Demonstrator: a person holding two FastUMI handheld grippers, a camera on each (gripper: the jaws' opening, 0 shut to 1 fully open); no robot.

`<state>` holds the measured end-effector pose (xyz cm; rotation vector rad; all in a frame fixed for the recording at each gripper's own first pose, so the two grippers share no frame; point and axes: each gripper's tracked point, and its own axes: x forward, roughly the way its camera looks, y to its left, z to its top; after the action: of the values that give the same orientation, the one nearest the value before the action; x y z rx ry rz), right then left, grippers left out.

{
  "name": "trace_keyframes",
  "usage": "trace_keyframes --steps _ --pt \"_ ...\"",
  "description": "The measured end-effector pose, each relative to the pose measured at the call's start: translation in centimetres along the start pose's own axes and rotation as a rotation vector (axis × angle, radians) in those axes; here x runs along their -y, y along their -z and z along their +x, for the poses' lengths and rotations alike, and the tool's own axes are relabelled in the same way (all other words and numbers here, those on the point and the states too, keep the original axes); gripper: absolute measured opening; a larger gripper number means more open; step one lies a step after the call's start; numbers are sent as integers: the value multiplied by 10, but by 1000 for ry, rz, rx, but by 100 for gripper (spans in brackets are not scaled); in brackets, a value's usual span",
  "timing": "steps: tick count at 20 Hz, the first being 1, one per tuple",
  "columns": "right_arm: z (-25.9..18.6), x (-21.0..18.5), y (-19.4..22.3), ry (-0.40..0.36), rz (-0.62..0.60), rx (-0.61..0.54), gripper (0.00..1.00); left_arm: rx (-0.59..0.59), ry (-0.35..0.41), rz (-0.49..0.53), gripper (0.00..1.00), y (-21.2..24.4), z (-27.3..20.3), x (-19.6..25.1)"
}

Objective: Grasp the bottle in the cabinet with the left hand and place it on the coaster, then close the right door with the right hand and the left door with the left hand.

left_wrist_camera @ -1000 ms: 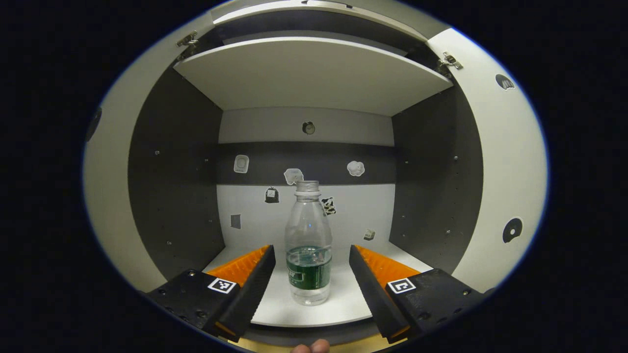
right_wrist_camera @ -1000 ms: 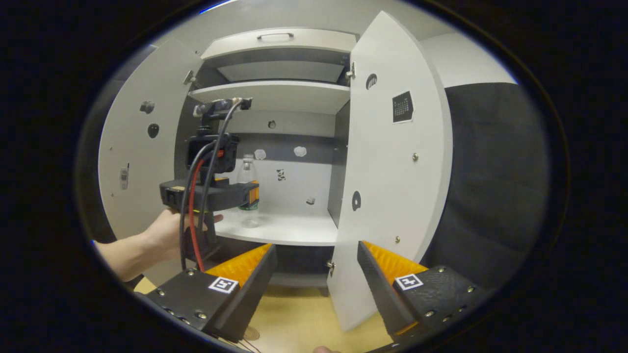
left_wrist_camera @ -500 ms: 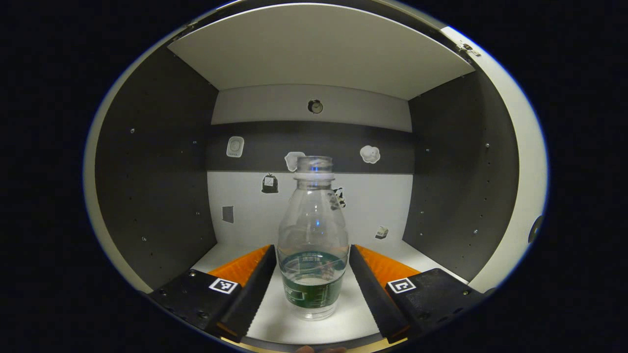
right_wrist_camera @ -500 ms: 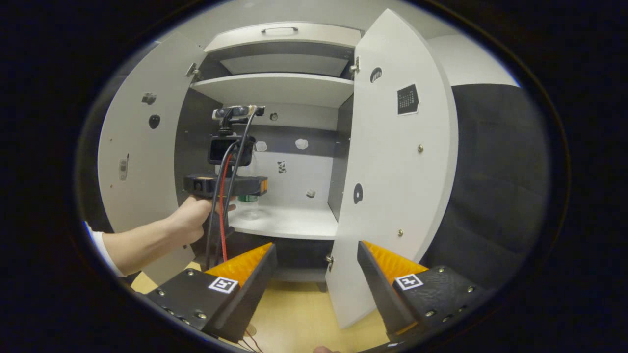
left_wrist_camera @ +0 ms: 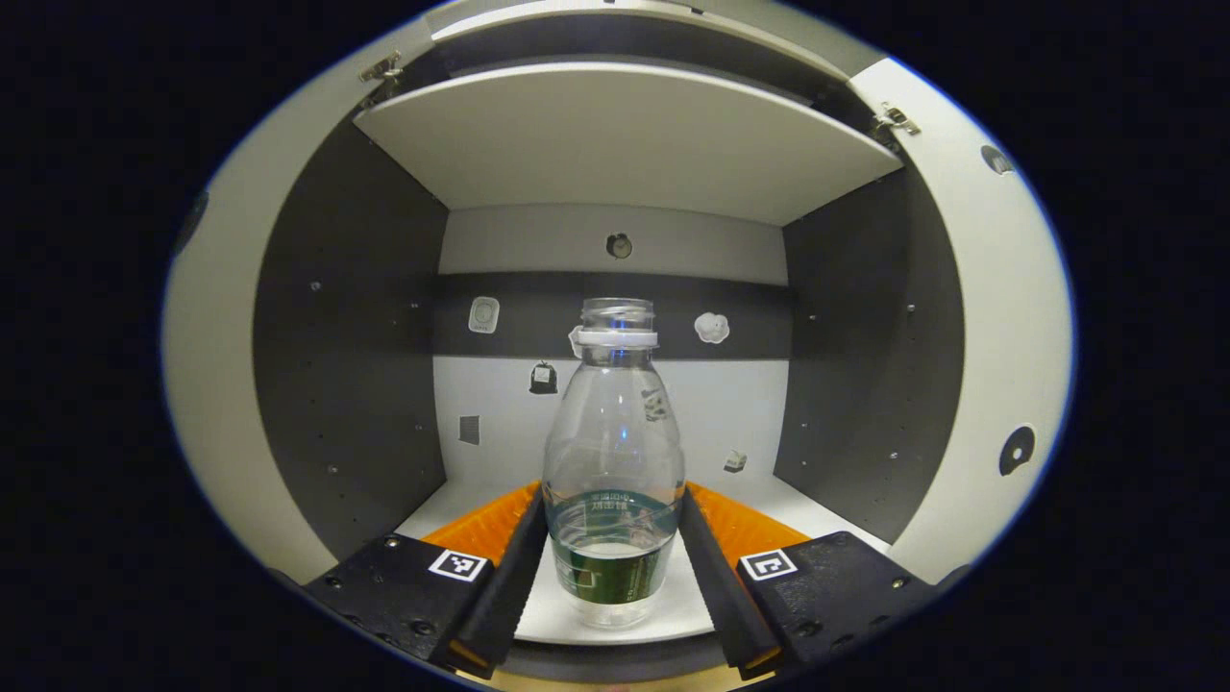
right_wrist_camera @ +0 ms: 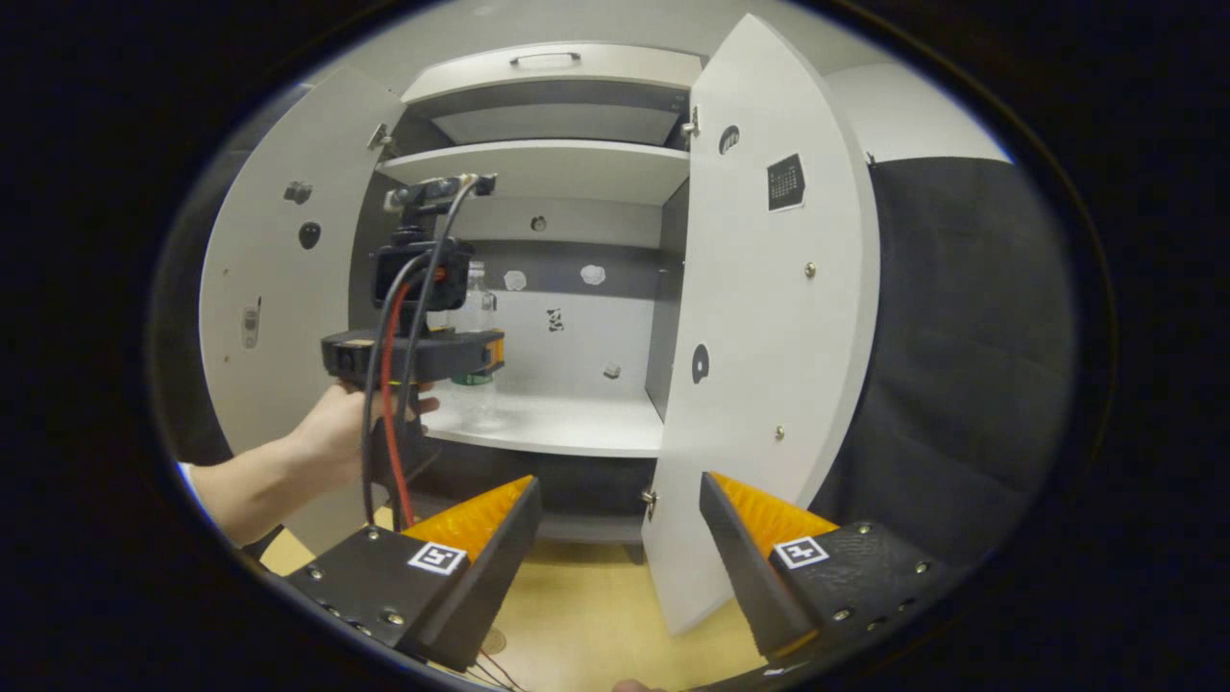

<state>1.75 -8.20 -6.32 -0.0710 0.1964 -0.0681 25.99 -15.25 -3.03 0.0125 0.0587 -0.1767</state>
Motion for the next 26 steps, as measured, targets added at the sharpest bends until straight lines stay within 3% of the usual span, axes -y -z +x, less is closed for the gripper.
trace_keyframes --steps 4,8,19,26 --pt "-10 7 12 -4 18 -16 98 50 12 14 81 -5 -65 9" --pt "-25 19 28 8 42 -39 100 45 -7 28 81 22 -126 17" --pt "-63 45 86 9 45 -168 100 -110 6 64 81 194 -228 44" --pt "-73 58 130 7 45 -260 98 -207 -19 60 82 273 -239 42"
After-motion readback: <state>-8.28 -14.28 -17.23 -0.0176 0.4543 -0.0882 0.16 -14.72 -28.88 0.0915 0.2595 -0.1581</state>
